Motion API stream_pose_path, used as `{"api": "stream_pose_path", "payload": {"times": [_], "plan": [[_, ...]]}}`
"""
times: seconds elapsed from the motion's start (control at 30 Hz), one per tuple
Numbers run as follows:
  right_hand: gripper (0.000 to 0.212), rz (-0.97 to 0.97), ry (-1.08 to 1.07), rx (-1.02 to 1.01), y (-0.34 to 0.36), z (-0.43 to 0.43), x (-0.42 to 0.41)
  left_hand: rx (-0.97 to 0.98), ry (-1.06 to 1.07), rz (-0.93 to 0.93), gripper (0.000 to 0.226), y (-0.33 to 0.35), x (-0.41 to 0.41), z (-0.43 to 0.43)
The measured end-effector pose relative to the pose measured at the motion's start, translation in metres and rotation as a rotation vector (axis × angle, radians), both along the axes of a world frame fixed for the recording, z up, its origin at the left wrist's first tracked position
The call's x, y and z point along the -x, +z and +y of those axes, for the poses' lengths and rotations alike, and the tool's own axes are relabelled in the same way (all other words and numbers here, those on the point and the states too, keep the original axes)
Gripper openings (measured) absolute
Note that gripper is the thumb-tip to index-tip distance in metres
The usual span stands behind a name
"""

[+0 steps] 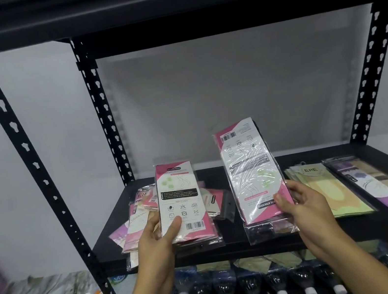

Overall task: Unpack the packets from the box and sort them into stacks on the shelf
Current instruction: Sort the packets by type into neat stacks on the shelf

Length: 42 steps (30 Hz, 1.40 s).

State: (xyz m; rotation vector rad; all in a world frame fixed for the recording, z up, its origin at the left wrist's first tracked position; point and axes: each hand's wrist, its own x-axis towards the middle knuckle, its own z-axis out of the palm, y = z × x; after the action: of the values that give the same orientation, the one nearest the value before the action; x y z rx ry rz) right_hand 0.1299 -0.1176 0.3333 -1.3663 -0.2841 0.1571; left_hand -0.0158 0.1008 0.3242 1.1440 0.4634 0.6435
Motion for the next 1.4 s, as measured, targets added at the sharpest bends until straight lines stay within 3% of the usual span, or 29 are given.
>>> {"api": "stream_pose_path", "payload": {"times": [0.2, 0.43, 0.6, 0.73, 0.9, 1.03, 1.23, 1.33, 1.4], "plan": [[0.025, 0.004, 0.003, 0.004, -0.001, -0.003, 0.000, 0.241, -0.098, -0.126, 0.041, 0.005, -0.001, 0.000], [0.024, 0.015, 0.010, -0.031, 0.002, -0.003, 0.004, 0.045, 0.020, -0.087, 0.050, 0.005, -0.005, -0.008], [0.022, 0.011, 0.017, -0.032, 0.002, -0.002, 0.006, -0.335, 0.305, 0.015, 0.042, 0.002, -0.006, -0.008], [0.023, 0.018, 0.014, -0.050, 0.003, -0.003, 0.007, -0.778, 0.482, 0.050, 0.039, 0.004, -0.005, 0.001], [0.023, 0.019, 0.023, -0.068, 0.004, -0.004, 0.008, -1.429, 0.459, 0.270, 0.057, -0.008, -0.014, 0.026], [0.021, 0.019, 0.017, -0.048, 0.002, -0.005, 0.008, -1.771, 0.345, 0.581, 0.061, -0.022, -0.022, 0.034], [0.028, 0.038, 0.006, -0.053, 0.001, -0.006, 0.006, -1.744, 0.141, 0.757, 0.067, -0.035, -0.020, 0.036], [0.029, 0.041, -0.002, -0.055, 0.003, -0.006, 0.004, -1.521, 0.031, 0.711, 0.068, -0.027, -0.015, 0.036], [0.026, 0.037, 0.005, -0.059, 0.004, -0.006, 0.006, -1.318, 0.069, 0.599, 0.057, -0.021, -0.013, 0.035]]}}
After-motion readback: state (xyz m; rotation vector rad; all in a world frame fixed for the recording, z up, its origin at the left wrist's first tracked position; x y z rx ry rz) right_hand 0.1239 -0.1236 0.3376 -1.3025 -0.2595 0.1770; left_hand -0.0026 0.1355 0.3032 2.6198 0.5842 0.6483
